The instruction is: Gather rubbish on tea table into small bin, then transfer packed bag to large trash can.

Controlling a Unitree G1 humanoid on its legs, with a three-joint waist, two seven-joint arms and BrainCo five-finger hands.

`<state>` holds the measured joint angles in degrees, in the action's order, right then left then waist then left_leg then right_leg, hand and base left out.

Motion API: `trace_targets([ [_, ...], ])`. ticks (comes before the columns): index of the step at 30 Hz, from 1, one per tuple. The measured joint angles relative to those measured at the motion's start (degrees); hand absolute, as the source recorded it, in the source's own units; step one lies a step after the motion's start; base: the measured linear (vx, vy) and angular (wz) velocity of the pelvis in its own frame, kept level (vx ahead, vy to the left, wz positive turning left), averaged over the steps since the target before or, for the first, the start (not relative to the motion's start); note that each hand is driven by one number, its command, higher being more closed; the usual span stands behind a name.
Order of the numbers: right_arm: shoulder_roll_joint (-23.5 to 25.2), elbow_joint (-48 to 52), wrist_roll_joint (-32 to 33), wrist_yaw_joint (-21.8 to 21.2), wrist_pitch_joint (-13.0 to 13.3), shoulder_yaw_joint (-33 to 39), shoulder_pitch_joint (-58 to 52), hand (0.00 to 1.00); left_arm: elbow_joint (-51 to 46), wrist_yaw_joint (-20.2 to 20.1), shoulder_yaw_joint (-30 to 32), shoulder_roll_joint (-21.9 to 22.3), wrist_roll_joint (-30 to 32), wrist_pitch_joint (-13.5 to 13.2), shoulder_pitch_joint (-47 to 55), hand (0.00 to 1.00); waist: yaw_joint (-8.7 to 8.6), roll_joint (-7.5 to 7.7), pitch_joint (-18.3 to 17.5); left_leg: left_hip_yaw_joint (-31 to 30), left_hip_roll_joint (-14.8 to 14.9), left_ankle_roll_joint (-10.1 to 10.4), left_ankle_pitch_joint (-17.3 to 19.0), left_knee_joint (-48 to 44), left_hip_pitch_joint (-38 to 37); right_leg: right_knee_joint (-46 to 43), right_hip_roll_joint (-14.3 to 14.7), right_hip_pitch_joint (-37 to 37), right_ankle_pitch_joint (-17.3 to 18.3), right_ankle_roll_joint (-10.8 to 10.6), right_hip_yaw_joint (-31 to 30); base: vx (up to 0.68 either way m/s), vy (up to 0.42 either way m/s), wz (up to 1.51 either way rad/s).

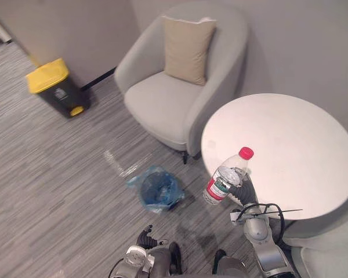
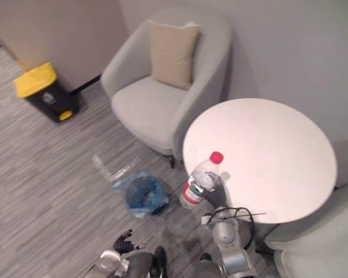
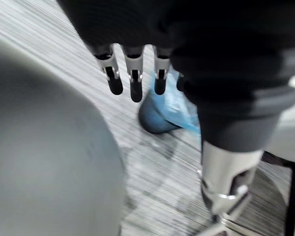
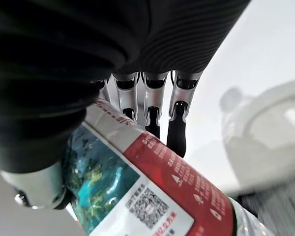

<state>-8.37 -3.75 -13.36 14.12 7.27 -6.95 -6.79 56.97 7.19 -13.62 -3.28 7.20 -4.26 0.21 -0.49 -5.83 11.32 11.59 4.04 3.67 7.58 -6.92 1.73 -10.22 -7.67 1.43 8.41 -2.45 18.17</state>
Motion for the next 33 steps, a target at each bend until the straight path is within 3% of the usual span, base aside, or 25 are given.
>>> trace_targets([
  [3, 2.78, -1.68, -0.01, -0.26, -0.04, -0.52, 0.1, 1.0, -0.11, 0.11, -0.04, -1.27, 0.32, -0.09, 0.21, 0.0, 0.98, 2.16, -0.72, -0.6, -1.8, -0.93, -1.95, 2.09, -0.29, 3.66, -0.54, -1.6, -2.89, -1.56, 0.12, -0.04, 0.149, 0.22],
  [8, 3.82, -2.72, -0.01, -0.77, -0.04, -3.03, 0.13, 1.0, 0.07, 0.17, 0.24, -1.63, 0.55, -0.04, 0.6, 0.0, 1.03, 2.29, -1.32, 0.06, -3.92, -2.46, -1.13, 1.91, -0.73, 5.58, -2.26, -2.5, -4.49, -3.31, -0.84, 0.01, 0.134, -0.06],
  [13, 3.46, -7.0, -0.13, -1.77, -0.82, -3.53, 0.95, 1.0, -0.07, 0.15, 0.74, -2.16, 0.42, -0.25, 0.52, 0.0, 0.94, 3.4, -0.75, -0.37, -5.64, -3.82, 6.48, -6.86, 1.19, -9.1, -6.74, 1.44, 2.98, -5.18, -3.14, 0.09, 0.106, 0.02],
  [15, 3.37, -6.97, -0.17, -1.85, -0.97, -3.57, 0.77, 1.0, 0.2, 0.22, 0.63, -2.23, 0.44, -0.25, 0.55, 0.0, 0.48, 3.58, -0.65, -1.7, -5.65, -4.79, 8.01, -8.02, 0.85, -16.24, -6.93, 3.92, 2.9, -4.19, -6.12, 0.16, 0.083, 0.32],
  [16, 3.28, -7.06, -0.22, -1.91, -0.98, -3.58, 0.53, 1.0, 0.43, 0.3, 0.75, -2.43, 0.38, -0.19, 0.48, 0.0, 0.09, 3.42, -0.49, -3.78, -5.43, -4.98, 7.99, -8.06, -0.92, -24.68, -6.17, 7.64, 3.52, -1.8, -9.49, 0.16, 0.028, 0.5],
  [17, 3.07, -7.15, -0.23, -1.95, -0.98, -3.46, 0.38, 1.0, 0.38, 0.3, 0.72, -2.71, 0.4, -0.12, 0.48, 0.0, -0.2, 3.56, -0.54, -4.67, -5.11, -5.23, 8.17, -8.1, -1.35, -25.54, -4.94, 8.45, 4.99, -1.73, -10.51, 0.33, -0.021, 0.78],
  [18, 3.17, -7.23, -0.23, -2.22, -0.89, -4.03, 0.51, 1.0, 0.57, 0.32, 0.84, -2.97, 0.39, -0.08, 0.23, 0.0, -0.3, 4.15, -0.51, -6.25, -4.47, -5.39, 8.29, -7.63, -2.44, -24.46, -1.49, 9.94, 7.06, -1.33, -11.52, 0.28, -0.074, 0.56],
  [19, 3.15, -7.23, -0.24, -2.29, -0.86, -4.18, 0.51, 1.0, 0.68, 0.32, 0.94, -3.02, 0.39, -0.06, 0.13, 0.0, -0.31, 4.29, -0.51, -6.87, -4.32, -5.39, 8.27, -7.29, -2.8, -24.0, -0.54, 10.47, 7.27, -0.99, -11.69, 0.41, -0.147, 0.88],
  [20, 2.88, -7.56, -0.21, -2.52, -0.86, -4.3, 0.5, 1.0, 1.34, 0.32, 1.27, -2.88, 0.4, 0.05, -0.06, 0.0, -0.48, 4.21, -0.46, -9.5, -3.38, -5.22, 8.17, -6.23, -4.22, -19.67, 3.94, 12.57, 6.81, -0.07, -12.1, 0.23, -0.098, 0.67],
  [21, 2.76, -7.64, -0.23, -2.57, -0.86, -4.3, 0.51, 1.0, 1.38, 0.31, 1.26, -2.86, 0.42, 0.04, -0.04, 0.0, -0.52, 4.21, -0.45, -10.06, -3.32, -5.17, 8.17, -6.12, -4.55, -18.1, 4.71, 12.74, 6.47, 0.21, -12.11, 0.31, -0.127, 1.02],
  [22, 2.37, -7.85, -0.21, -2.61, -0.86, -4.17, 0.04, 1.0, 1.95, 0.24, 1.29, -2.94, 0.48, -0.05, -0.07, 0.0, -0.56, 5.55, -1.08, -11.97, -4.49, -4.64, 8.43, -6.16, -5.65, -10.34, 5.25, 12.28, -0.94, 3.01, -12.0, 0.35, -0.116, 0.85],
  [23, 0.91, -8.29, -0.23, -2.88, -0.92, -3.94, -0.13, 1.0, 2.67, 0.24, 1.54, -1.6, 0.63, 0.01, -0.42, 0.0, -0.59, 3.09, -1.35, -13.59, -3.02, -3.47, 8.96, -6.34, -6.36, -10.96, 5.6, 10.61, -0.98, 4.37, -9.47, 0.43, -0.131, 0.77],
  [25, -0.5, -8.23, -0.24, -2.96, -0.92, -3.9, 0.12, 1.0, 2.56, 0.18, 2.53, -0.56, 0.65, -0.16, 0.41, 0.0, -0.09, 1.27, -2.03, -13.6, -2.23, -1.75, 7.95, -6.27, -6.26, -10.17, 5.96, 9.92, -0.97, 4.83, -9.03, 0.38, -0.09, 0.32],
  [26, -0.67, -8.22, -0.23, -2.95, -0.92, -3.45, 0.37, 1.0, 2.56, 0.18, 3.22, -0.29, 0.65, -0.07, 0.41, 0.0, -0.29, 1.12, -1.9, -13.7, -2.14, 0.01, 6.83, -7.45, -6.6, -8.49, 5.97, 7.63, -0.96, 4.85, -8.93, 0.33, -0.07, 0.31],
  [28, -0.61, -8.18, -0.23, -2.85, -0.91, -2.81, -0.01, 1.0, 2.64, 0.16, 3.23, -0.5, 0.77, -0.07, 0.5, 0.0, -0.46, 1.56, -1.67, -13.24, -2.08, 0.81, 6.95, -11.04, -5.66, -6.61, 5.72, 4.62, -0.96, 4.85, -8.93, 0.22, -0.032, 0.29],
  [30, -0.63, -8.18, -0.2, -2.69, -0.86, -2.49, -0.01, 1.0, 1.97, 0.11, 2.98, -0.7, 1.55, -0.23, 0.62, 0.0, -0.45, 2.53, -0.98, -9.22, 0.23, 1.75, 7.98, -16.26, -4.14, -4.56, 5.58, 0.26, -0.95, 4.86, -8.99, 0.2, 0.037, 0.29],
  [33, -0.58, -8.18, -0.24, -2.57, -0.83, -2.61, 1.77, 1.0, 0.08, 0.0, 2.96, -1.0, 1.71, -0.3, 0.39, 0.0, 0.14, 2.82, -0.28, -3.49, 3.71, 0.66, 8.48, -19.2, 2.16, -3.92, 4.39, -1.31, -0.27, 3.8, -10.09, 0.09, 0.139, 0.02],
])
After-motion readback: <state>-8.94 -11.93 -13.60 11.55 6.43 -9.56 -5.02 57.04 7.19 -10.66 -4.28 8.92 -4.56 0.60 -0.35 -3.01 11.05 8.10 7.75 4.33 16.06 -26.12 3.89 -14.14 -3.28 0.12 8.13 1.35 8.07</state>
